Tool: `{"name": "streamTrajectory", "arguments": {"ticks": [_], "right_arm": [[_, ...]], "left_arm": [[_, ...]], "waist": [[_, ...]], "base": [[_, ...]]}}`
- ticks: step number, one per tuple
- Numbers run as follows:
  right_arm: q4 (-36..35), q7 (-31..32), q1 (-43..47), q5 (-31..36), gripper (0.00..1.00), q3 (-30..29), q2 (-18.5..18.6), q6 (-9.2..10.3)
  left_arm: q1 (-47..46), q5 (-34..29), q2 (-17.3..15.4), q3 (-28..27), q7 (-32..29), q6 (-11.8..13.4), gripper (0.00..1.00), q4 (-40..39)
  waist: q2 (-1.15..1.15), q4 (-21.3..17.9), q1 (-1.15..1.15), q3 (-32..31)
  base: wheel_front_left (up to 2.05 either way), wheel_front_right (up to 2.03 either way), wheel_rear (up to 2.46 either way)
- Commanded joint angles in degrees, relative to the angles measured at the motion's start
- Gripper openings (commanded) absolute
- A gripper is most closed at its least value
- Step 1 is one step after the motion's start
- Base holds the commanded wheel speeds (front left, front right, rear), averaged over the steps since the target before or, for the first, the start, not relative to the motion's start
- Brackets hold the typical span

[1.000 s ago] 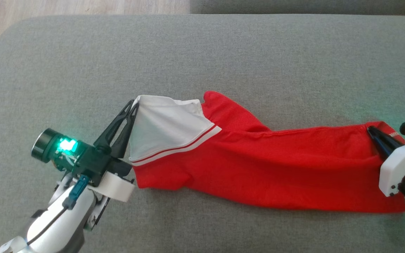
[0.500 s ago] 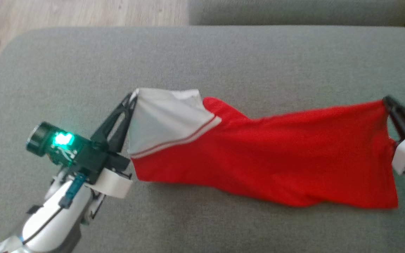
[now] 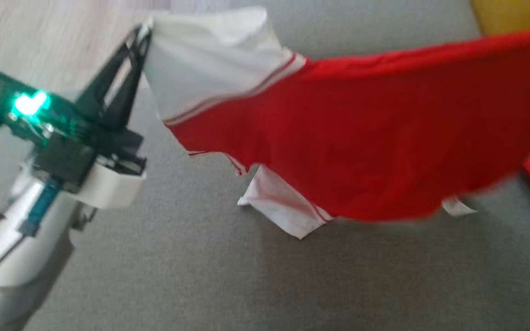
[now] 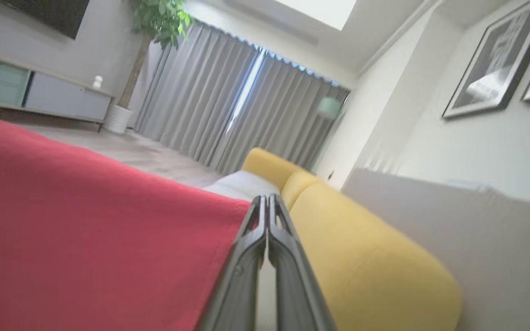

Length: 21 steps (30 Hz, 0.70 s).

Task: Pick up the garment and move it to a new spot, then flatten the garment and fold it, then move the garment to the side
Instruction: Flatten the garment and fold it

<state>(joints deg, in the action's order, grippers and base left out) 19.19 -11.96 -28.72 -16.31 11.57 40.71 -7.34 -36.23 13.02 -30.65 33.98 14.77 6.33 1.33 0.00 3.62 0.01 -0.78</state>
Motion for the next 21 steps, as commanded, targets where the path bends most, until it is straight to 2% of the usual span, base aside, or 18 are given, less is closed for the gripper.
{"name": "streamTrajectory", "arguments": {"ticks": [1, 6, 11, 15, 21], "right_arm": [[-2.9, 0.3, -0.4, 1.0, 0.00, -1.4, 2.7, -0.14], [-14.4, 5.1, 0.7, 5.0, 0.00, -8.4, 2.9, -0.14], [-20.7, 9.6, -0.7, 5.8, 0.00, -9.8, 3.2, -0.14], [-19.1, 11.8, -4.3, 3.2, 0.00, -6.4, 2.4, -0.14], [-10.2, 12.3, -13.9, -2.9, 0.00, 1.6, -0.1, -0.14]], "left_arm": [[-4.5, -0.4, -2.6, -3.8, 0.2, -0.4, 0.00, -1.9], [-9.6, 0.7, -3.7, -6.4, -0.2, -1.4, 0.00, -4.4], [-17.1, 2.4, -3.0, -7.7, -1.4, -3.6, 0.00, -3.7], [-23.2, 5.8, -0.2, -7.9, -3.8, -5.9, 0.00, 2.8], [-32.9, 6.1, 3.9, -5.5, -5.1, -9.4, 0.00, 17.1]], "waist": [[0.00, -1.1, -0.01, -1.5], [0.00, -2.3, -0.01, -3.4], [0.00, -2.7, -0.01, -3.6], [0.00, -2.7, -0.01, -1.7], [0.00, -2.3, -0.01, 5.5]], "base": [[0.00, 0.00, 0.00], [0.00, 0.00, 0.00], [0.00, 0.00, 0.00], [0.00, 0.00, 0.00], [0.00, 0.00, 0.00]]}}
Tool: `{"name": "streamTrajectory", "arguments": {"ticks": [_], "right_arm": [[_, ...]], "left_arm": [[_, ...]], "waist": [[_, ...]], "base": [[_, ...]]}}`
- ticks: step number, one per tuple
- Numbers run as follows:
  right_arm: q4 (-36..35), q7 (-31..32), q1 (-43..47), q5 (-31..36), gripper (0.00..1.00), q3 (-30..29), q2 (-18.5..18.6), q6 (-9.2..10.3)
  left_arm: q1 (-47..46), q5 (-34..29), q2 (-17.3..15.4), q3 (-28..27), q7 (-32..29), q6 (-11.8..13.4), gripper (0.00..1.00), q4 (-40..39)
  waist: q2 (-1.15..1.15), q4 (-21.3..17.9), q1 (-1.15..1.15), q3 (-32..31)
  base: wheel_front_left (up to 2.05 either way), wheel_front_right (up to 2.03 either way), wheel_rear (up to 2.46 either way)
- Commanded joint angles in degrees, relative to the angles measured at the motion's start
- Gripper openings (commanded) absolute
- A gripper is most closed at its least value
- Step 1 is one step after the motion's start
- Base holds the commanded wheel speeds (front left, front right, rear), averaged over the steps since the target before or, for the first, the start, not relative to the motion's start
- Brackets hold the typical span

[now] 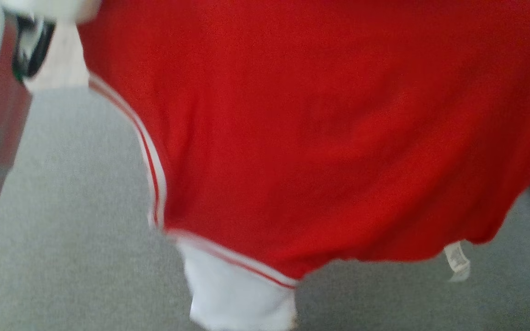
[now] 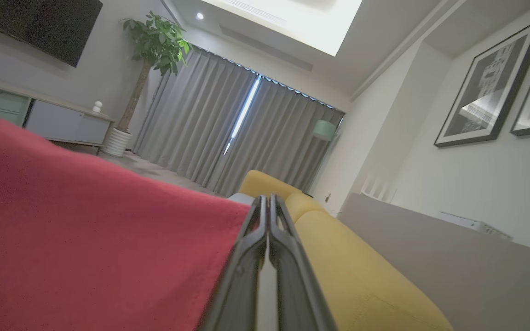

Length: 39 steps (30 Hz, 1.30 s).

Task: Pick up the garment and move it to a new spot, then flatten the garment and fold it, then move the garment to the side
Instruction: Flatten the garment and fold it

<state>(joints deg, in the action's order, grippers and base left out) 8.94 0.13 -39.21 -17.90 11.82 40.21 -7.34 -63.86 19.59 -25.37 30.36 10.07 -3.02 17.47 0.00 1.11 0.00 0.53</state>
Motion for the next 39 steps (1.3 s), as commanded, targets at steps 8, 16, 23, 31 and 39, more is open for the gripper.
{"name": "streamTrajectory", "arguments": {"ticks": [8, 16, 23, 31, 39], "right_arm": [[13.4, -6.2, -21.9, -2.8, 0.00, 10.2, -2.7, -0.14], [22.9, -13.8, -34.3, 2.2, 0.00, 12.2, -2.7, -0.14], [25.8, -15.1, -33.6, 3.9, 0.00, 11.9, -2.1, -0.14], [23.8, -15.1, -16.8, 4.1, 0.00, 5.8, -2.2, -0.14], [17.9, -15.1, 7.4, 3.2, 0.00, -1.2, -3.1, -0.14]], "left_arm": [[-20.1, -4.4, 3.4, -0.7, 2.9, 1.2, 0.00, 16.8], [-28.2, -6.7, 5.8, -1.6, 4.9, 2.4, 0.00, 20.0], [-20.3, -6.4, 5.8, -3.2, 4.9, -0.3, 0.00, 11.7], [3.4, -6.1, 2.9, -4.7, 4.9, -2.5, 0.00, -0.7], [30.3, -5.2, 0.0, -5.2, 4.9, -2.2, 0.00, -9.6]], "waist": [[0.00, 0.2, 0.00, 16.3], [0.00, 1.0, 0.00, 22.7], [0.00, 2.3, 0.00, 28.0], [0.00, 2.6, 0.00, 24.3], [0.00, 2.7, 0.00, 14.6]], "base": [[0.00, 0.00, 0.00], [0.00, 0.00, 0.00], [0.00, 0.00, 0.00], [0.00, 0.00, 0.00], [0.00, 0.00, 0.00]]}}
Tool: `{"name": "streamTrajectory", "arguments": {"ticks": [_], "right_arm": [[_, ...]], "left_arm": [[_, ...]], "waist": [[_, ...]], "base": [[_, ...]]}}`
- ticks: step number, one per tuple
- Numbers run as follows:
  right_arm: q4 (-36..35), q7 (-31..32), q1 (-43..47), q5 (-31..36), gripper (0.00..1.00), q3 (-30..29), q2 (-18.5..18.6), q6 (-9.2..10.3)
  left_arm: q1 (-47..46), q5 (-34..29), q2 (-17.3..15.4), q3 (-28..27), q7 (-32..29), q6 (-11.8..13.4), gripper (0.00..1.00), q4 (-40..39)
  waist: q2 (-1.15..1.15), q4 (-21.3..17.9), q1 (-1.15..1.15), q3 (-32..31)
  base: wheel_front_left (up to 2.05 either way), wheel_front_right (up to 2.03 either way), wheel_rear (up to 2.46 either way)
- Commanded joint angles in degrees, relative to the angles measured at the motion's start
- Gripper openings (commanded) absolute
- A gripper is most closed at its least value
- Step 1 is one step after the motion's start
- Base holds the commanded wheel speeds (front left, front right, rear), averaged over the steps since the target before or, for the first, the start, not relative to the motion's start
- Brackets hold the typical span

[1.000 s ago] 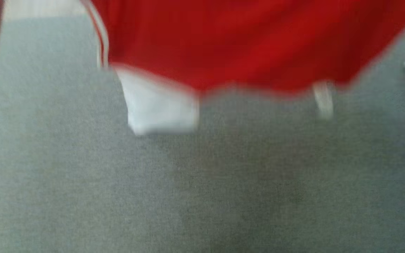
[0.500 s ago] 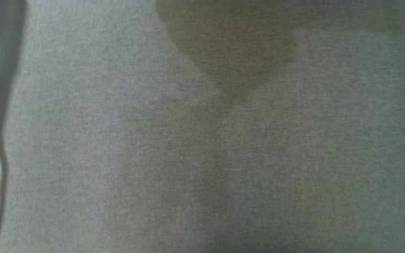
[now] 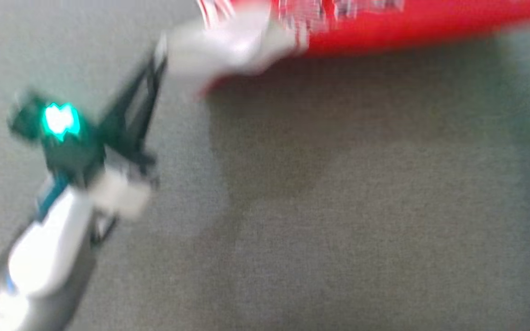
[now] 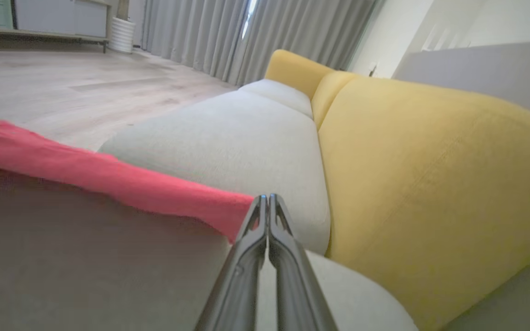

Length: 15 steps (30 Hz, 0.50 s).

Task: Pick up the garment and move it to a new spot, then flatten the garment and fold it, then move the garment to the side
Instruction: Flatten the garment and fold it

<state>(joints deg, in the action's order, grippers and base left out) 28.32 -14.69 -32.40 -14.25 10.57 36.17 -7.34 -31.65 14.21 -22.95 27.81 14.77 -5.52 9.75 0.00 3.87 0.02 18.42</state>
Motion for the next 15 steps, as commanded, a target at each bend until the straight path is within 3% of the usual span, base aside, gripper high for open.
{"name": "streamTrajectory", "arguments": {"ticks": [1, 9, 15], "right_arm": [[-2.4, -0.3, 3.7, -0.4, 0.00, -0.7, 0.4, -0.14], [-9.9, 0.4, 24.0, 0.4, 0.00, -5.3, -3.9, -0.14], [-13.9, 3.7, 29.2, -0.2, 0.00, -5.7, -6.7, -0.14]], "left_arm": [[1.2, 0.2, -2.7, -2.3, 0.2, 0.4, 0.00, -2.6], [22.3, 2.2, -2.8, -1.1, 0.2, 3.3, 0.00, -8.3], [29.4, 2.5, -3.6, -1.0, 0.2, 5.2, 0.00, -11.2]], "waist": [[0.00, -0.2, -0.02, -4.4], [0.00, -1.6, -0.02, -10.9], [0.00, -2.0, -0.02, -12.9]], "base": [[0.00, 0.00, 0.00], [0.00, 0.00, 0.00], [0.00, 0.00, 0.00]]}}
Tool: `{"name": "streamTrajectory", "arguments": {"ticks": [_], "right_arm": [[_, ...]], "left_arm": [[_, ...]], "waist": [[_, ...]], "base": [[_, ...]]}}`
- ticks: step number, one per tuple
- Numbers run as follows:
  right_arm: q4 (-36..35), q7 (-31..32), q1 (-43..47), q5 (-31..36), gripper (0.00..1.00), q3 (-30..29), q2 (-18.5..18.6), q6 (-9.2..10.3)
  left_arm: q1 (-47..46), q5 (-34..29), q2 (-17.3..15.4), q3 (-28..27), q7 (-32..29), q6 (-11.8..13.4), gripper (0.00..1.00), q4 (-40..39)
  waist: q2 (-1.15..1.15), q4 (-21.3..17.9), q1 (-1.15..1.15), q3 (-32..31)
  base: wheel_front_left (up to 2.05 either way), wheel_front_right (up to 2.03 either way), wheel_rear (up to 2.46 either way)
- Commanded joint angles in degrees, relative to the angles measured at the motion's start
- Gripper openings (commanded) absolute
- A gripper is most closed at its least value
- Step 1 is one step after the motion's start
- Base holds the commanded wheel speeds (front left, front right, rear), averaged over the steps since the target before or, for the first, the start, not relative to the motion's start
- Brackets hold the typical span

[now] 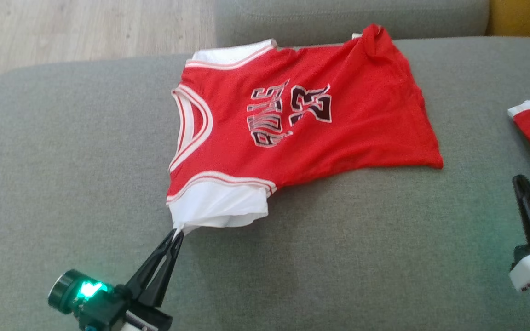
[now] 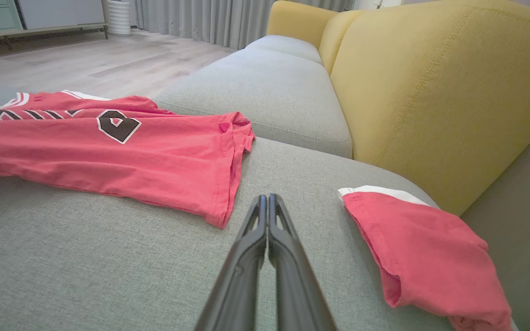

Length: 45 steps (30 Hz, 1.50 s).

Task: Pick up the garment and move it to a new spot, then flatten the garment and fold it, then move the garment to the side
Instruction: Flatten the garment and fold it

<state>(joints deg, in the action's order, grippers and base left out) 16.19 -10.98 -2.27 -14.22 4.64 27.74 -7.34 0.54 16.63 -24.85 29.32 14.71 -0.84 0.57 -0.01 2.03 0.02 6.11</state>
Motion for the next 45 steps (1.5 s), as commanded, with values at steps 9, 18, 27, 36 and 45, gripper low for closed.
{"name": "streamTrajectory", "arguments": {"ticks": [9, 18, 27, 36, 45], "right_arm": [[1.4, 7.5, -5.2, -4.0, 1.00, 3.0, -0.4, -0.14], [15.6, 10.0, -17.0, -4.9, 1.00, 11.6, 1.5, -0.14], [25.0, 8.3, -22.8, -9.0, 0.00, 18.8, 1.9, -0.14], [27.2, 1.2, -22.4, -12.4, 0.00, 22.3, 5.0, -0.14], [20.5, 0.1, -11.2, -13.8, 0.00, 18.7, 10.3, -0.14]], "left_arm": [[-5.3, -2.2, -2.8, -2.3, 0.2, 0.9, 0.00, -2.9], [-12.3, -4.1, -0.8, -1.1, 0.3, -0.2, 0.00, -1.3], [-14.4, -4.5, 0.5, -1.2, 0.3, -0.8, 0.00, 0.2], [-13.3, -4.9, 0.4, -2.1, 0.3, -1.4, 0.00, 1.2], [-7.2, -5.3, -1.7, -2.8, 0.3, -0.8, 0.00, 0.8]], "waist": [[0.01, 2.2, -0.02, 1.7], [0.01, 4.9, -0.02, 7.0], [0.01, 5.5, -0.02, 7.5], [0.01, 5.4, -0.02, 4.3], [0.01, 3.3, -0.02, -0.9]], "base": [[0.00, 0.00, 0.00], [0.00, 0.00, 0.00], [0.00, 0.00, 0.00], [0.00, 0.00, 0.00], [0.00, 0.00, 0.00]]}}
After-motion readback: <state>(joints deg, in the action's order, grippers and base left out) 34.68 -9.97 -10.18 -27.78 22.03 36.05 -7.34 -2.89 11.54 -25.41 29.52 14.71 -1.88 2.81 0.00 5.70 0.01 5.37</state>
